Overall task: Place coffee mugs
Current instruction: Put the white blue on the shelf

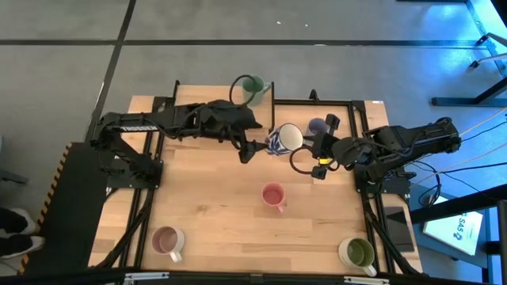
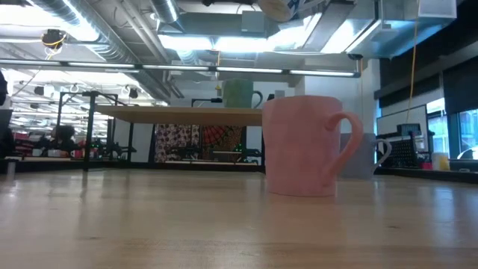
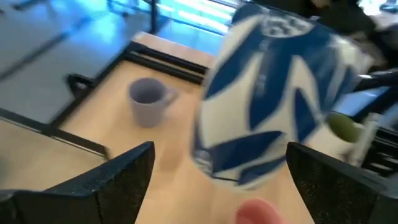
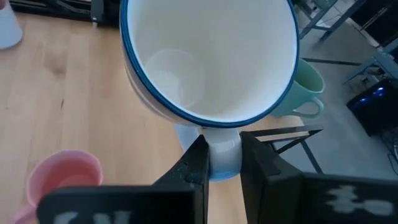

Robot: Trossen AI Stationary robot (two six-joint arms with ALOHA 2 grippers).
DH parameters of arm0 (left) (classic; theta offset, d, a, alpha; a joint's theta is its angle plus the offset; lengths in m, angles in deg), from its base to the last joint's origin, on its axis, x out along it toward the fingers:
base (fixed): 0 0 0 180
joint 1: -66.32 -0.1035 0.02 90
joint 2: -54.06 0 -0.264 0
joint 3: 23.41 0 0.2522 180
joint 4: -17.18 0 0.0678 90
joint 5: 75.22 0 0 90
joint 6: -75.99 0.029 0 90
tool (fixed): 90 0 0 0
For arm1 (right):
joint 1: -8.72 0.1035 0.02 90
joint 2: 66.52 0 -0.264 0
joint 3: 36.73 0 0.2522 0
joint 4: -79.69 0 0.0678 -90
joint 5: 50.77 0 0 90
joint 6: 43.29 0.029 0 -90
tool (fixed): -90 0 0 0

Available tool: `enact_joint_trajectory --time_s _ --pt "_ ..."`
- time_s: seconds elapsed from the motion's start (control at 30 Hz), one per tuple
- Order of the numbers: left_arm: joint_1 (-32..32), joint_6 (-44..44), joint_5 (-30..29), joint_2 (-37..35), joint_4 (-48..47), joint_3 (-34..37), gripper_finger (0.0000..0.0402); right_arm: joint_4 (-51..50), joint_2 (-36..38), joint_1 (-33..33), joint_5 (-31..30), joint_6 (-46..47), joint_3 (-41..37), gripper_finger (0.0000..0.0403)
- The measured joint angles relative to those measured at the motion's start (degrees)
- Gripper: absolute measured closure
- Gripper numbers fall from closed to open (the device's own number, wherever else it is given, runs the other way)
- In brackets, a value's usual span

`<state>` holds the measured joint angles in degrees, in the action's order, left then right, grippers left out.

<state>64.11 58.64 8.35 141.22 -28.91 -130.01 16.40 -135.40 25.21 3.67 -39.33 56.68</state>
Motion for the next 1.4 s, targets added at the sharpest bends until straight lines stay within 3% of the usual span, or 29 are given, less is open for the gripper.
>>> enact_joint_trajectory --time_s 0.07,0.17,0.27,0.53,0.63,0.83,1.0,1.4 --pt "0.1 1.0 3.2 0.0 1.0 0.0 0.0043 0.0 0.0 0.0 0.7 -0.5 0.0 0.0367" --pt "0.1 11.4 10.0 -0.1 3.1 0.0 0.0043 0.0 0.0 0.0 2.0 -1.4 0.0 0.0367" --pt "0.1 16.2 14.0 -2.2 4.8 0.1 0.0043 0.9 0.4 0.0 3.5 -1.7 0.0 0.0367" --pt "-1.1 26.2 15.7 -6.4 9.4 0.0 0.0044 12.5 1.9 0.0 8.0 -7.5 0.1 0.0367" --pt "-2.7 26.4 15.4 -6.5 9.2 1.3 0.0047 12.4 2.1 0.0 7.9 -9.0 0.0 0.0367" --pt "-4.4 19.4 20.6 -6.1 17.6 8.7 0.0048 10.7 1.5 0.0 5.7 -9.3 0.0 0.0367" --pt "-3.5 19.5 20.9 -6.1 20.6 10.0 0.0048 10.2 0.6 0.0 5.8 -10.4 0.0 0.0367" --pt "-2.2 21.4 19.8 -3.5 16.1 9.9 0.0048 9.9 -1.6 -3.4 10.8 -12.1 -0.1 0.0367"
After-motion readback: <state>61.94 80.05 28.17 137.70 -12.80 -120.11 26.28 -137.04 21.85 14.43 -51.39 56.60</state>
